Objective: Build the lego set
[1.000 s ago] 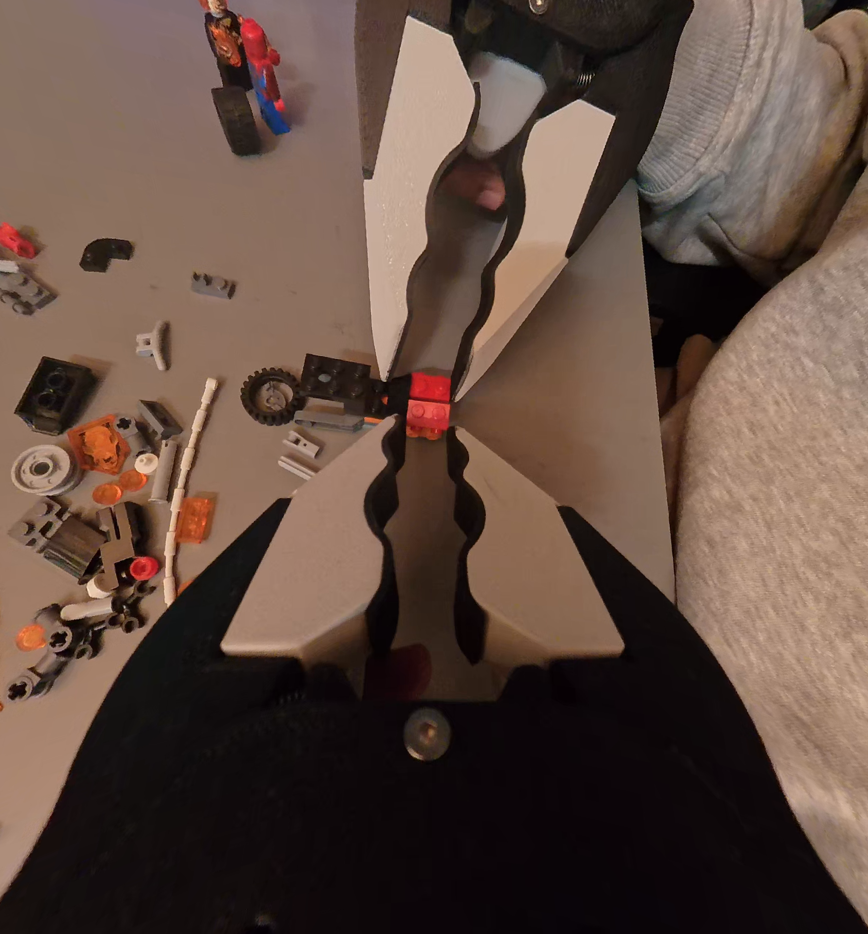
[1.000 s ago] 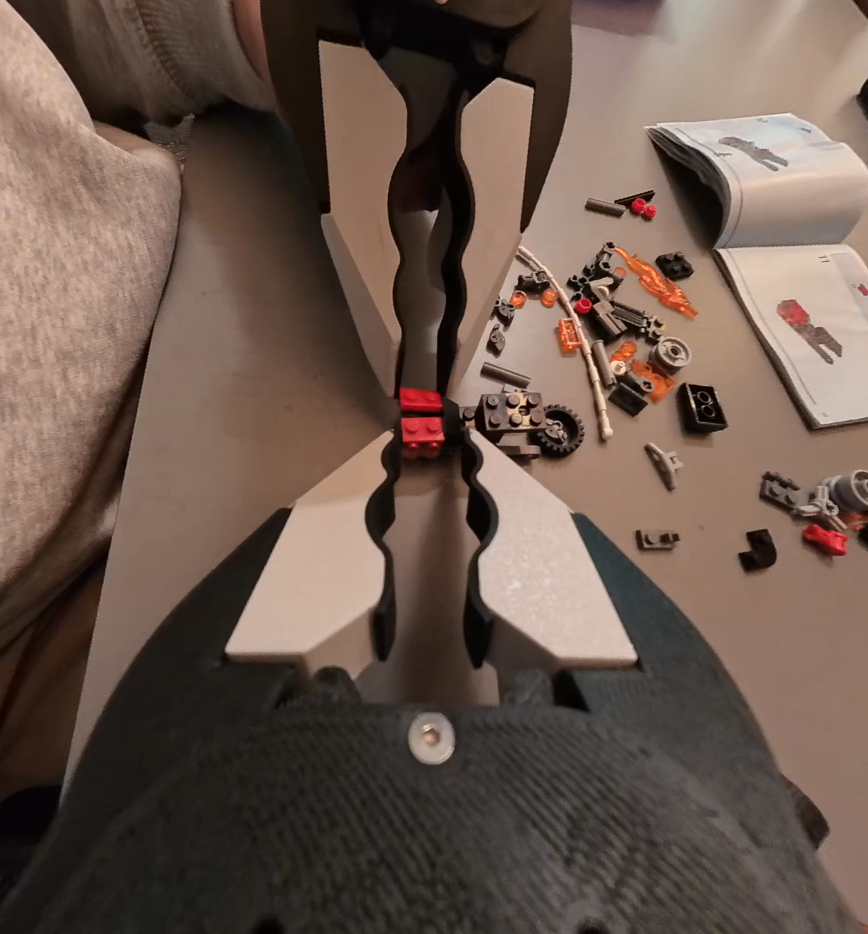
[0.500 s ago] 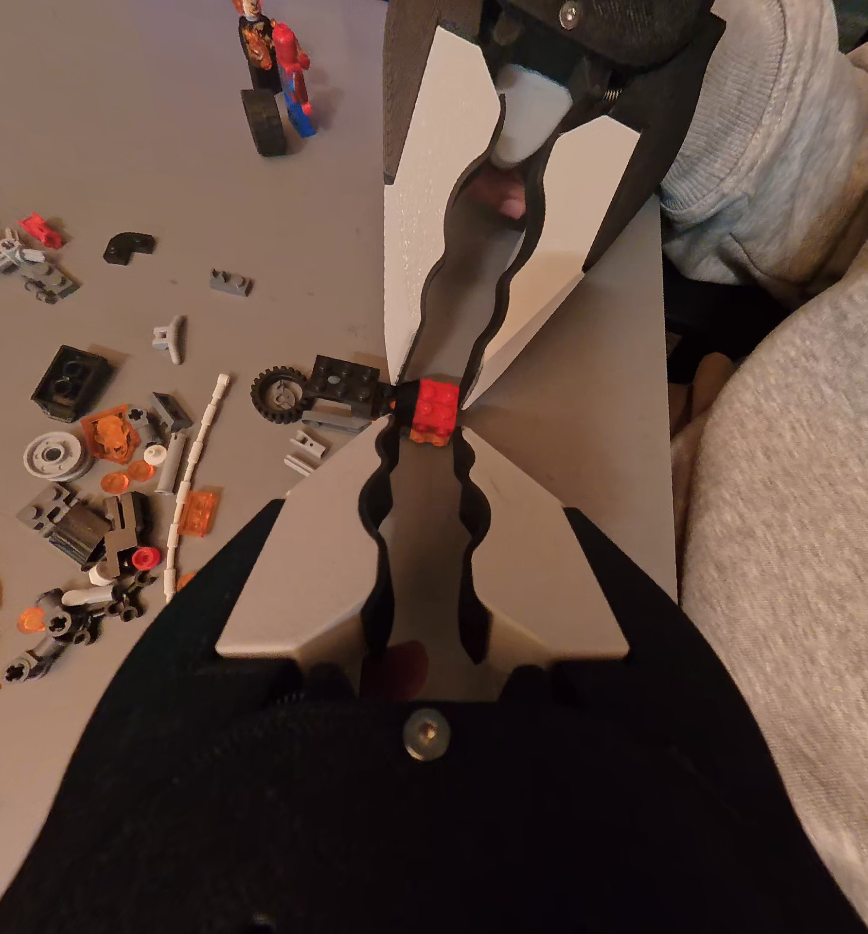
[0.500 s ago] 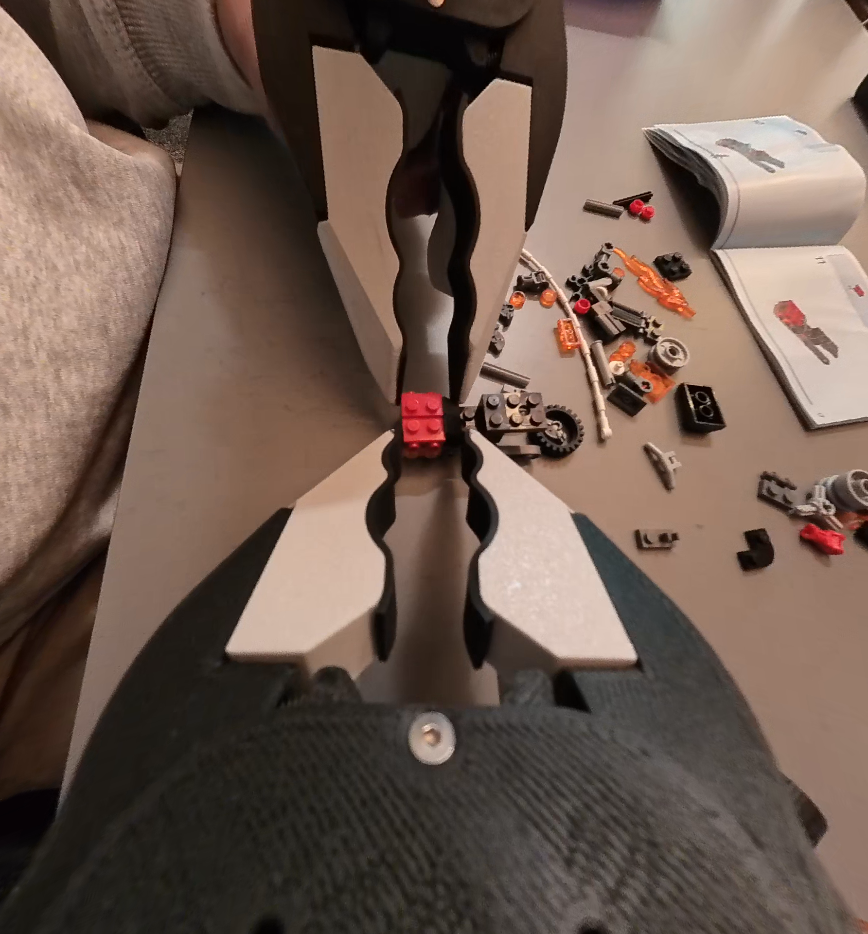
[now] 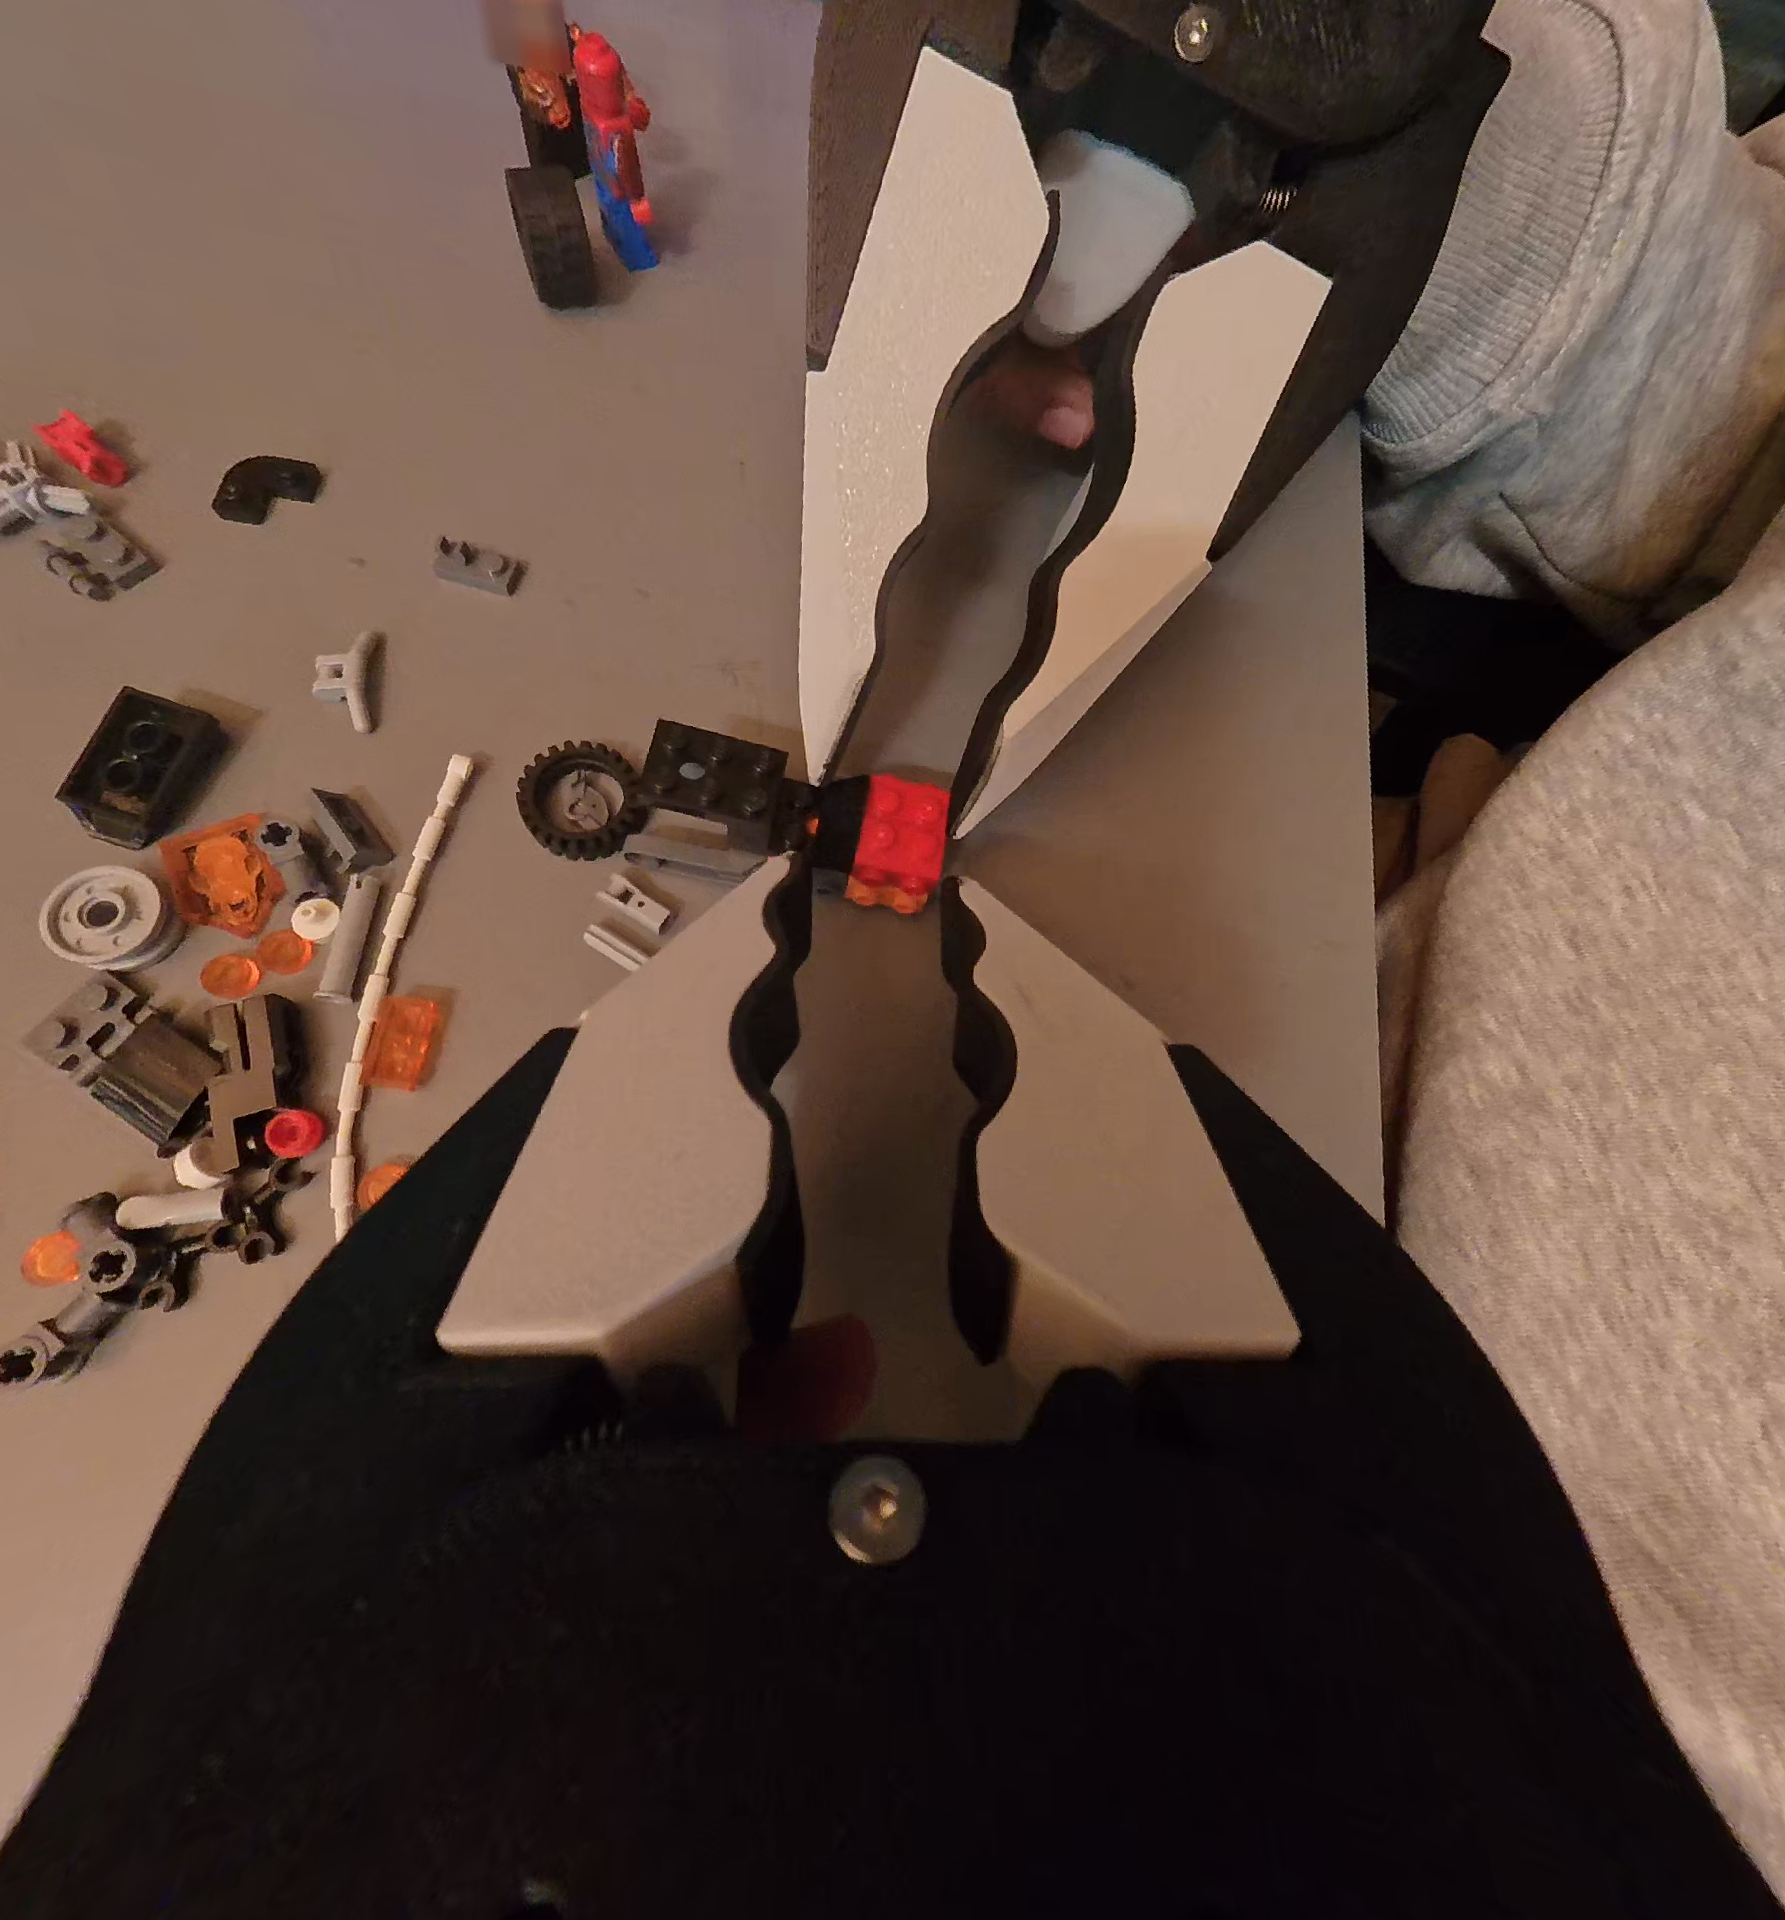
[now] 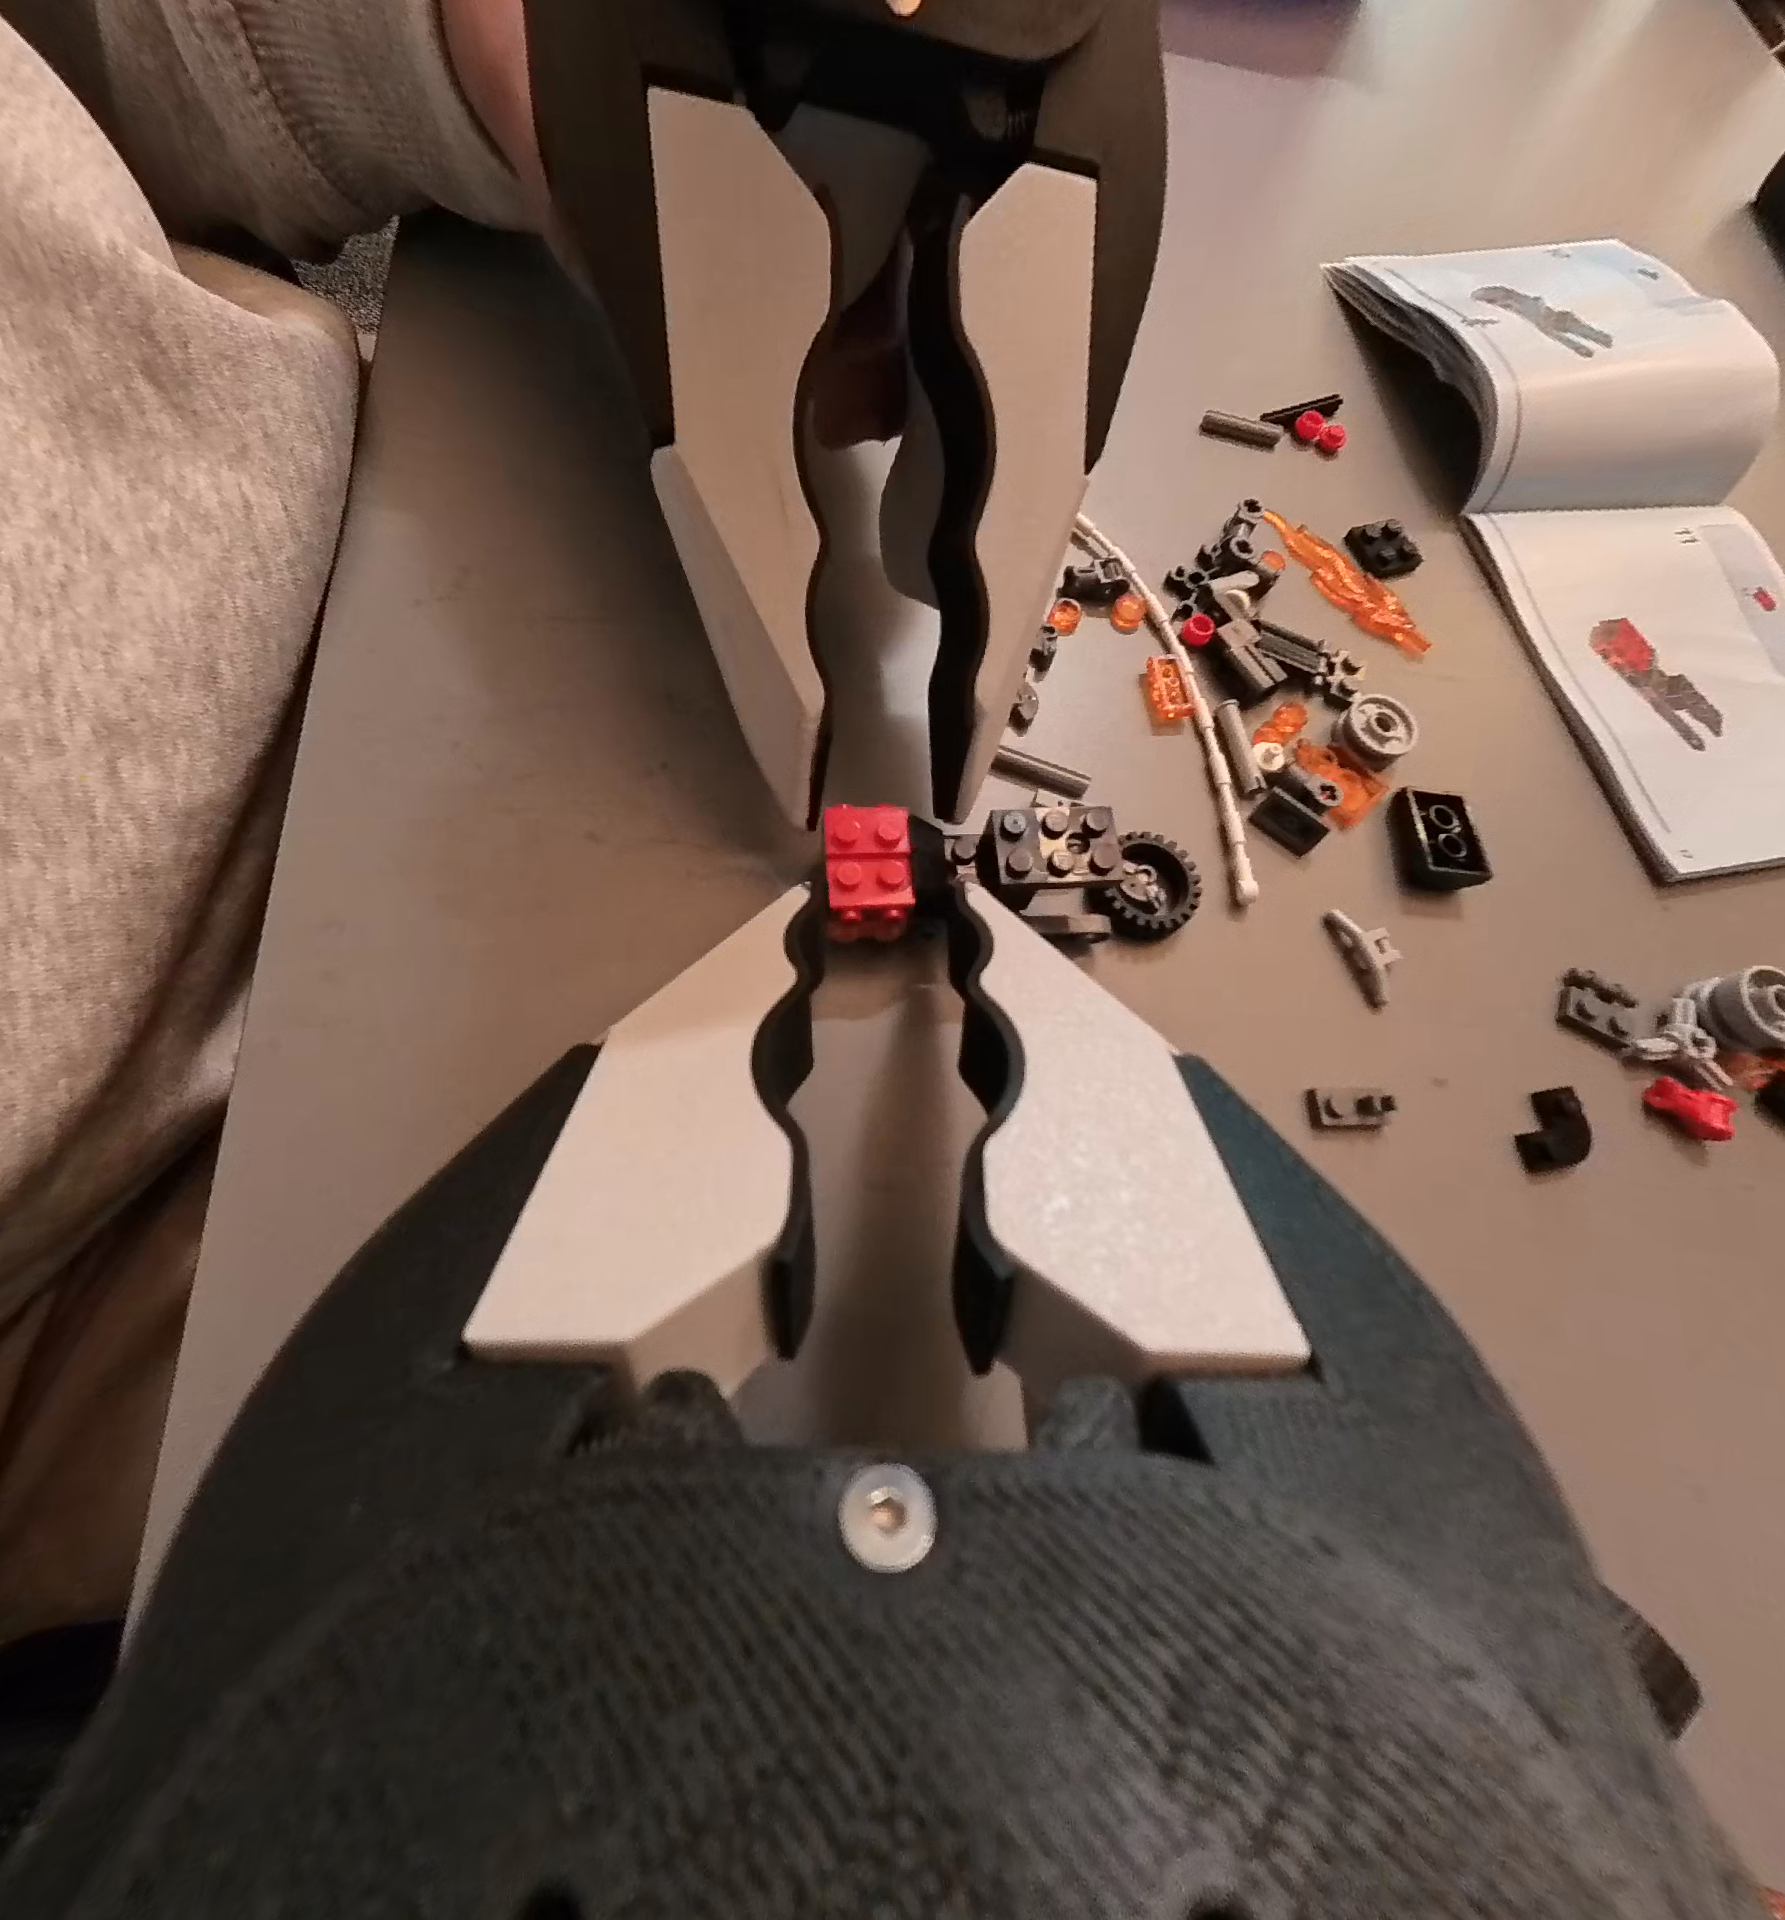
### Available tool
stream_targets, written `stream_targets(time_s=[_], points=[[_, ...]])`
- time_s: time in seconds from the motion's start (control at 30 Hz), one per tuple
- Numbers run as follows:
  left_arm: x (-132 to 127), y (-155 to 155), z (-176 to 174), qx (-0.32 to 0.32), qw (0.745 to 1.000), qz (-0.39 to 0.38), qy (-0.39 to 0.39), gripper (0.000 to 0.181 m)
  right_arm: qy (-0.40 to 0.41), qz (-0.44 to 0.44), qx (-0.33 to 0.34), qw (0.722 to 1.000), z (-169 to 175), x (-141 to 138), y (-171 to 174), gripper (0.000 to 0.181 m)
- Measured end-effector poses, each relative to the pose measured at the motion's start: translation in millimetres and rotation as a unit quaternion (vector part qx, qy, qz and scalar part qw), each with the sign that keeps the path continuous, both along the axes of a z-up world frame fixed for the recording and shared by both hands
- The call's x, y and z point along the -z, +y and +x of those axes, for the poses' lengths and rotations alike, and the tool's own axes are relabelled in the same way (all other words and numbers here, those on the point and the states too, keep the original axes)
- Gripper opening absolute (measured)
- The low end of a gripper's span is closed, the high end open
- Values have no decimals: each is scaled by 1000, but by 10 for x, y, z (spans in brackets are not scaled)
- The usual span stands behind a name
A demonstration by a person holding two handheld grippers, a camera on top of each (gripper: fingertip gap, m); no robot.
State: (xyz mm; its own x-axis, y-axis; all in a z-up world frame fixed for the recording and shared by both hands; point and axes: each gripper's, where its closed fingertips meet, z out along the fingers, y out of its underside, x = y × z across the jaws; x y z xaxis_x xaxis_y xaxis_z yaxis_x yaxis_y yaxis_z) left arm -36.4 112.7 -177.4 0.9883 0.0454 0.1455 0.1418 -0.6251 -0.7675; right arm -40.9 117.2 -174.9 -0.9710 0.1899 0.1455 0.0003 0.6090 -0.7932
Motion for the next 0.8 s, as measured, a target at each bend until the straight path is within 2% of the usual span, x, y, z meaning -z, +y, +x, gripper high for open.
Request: stream_targets(time_s=[0.27,0.53,0.8], points=[[-43,-20,-1,-9,1000,16,-20,28,0,0,0,1000,-2,1,-1,22],[-66,-42,-151,-62,997,26,-29,28,0,0,2,1000,-4,3,-3,22],[-50,8,-135,-63,997,21,-28,28,1,1,3,1000,-5,4,-4,22]])
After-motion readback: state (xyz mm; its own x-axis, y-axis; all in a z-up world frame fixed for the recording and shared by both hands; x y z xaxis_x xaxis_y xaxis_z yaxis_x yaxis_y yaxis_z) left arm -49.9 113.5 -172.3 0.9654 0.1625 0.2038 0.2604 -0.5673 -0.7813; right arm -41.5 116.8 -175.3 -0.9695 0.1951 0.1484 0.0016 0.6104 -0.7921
